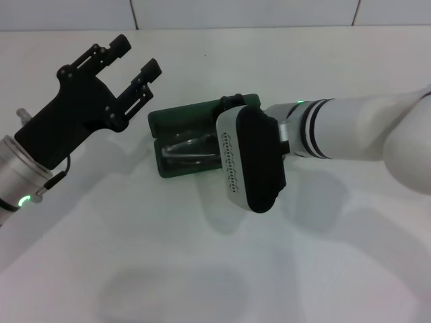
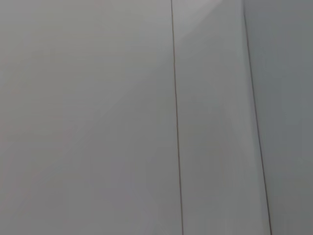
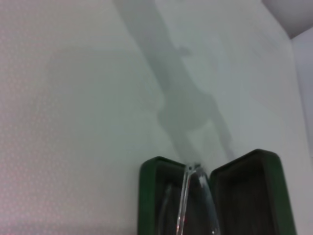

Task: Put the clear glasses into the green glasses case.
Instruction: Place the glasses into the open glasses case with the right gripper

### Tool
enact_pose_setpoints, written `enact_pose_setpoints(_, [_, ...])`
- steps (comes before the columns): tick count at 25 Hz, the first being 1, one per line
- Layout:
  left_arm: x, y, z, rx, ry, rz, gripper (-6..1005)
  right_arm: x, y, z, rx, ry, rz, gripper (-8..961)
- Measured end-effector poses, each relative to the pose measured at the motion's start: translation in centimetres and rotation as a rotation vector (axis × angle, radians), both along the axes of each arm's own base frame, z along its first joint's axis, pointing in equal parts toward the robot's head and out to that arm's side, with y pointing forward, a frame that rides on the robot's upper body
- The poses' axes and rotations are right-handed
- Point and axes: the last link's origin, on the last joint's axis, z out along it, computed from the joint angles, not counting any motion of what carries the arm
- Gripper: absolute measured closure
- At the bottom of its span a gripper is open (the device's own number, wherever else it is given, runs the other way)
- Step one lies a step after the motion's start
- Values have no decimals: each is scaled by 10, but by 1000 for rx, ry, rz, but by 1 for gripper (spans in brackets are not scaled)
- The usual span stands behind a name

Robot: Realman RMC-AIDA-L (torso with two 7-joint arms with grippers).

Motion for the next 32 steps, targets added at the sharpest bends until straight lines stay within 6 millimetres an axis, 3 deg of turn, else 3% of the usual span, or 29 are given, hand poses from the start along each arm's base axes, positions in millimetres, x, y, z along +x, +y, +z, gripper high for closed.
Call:
enact_pose_setpoints(20, [-5, -4, 0, 1, 2, 15, 404, 7, -6, 7, 18, -24, 22, 701])
enact_pose_setpoints(32, [-6, -3, 2, 4, 5, 15, 404, 0, -8, 10, 27, 2, 49, 695])
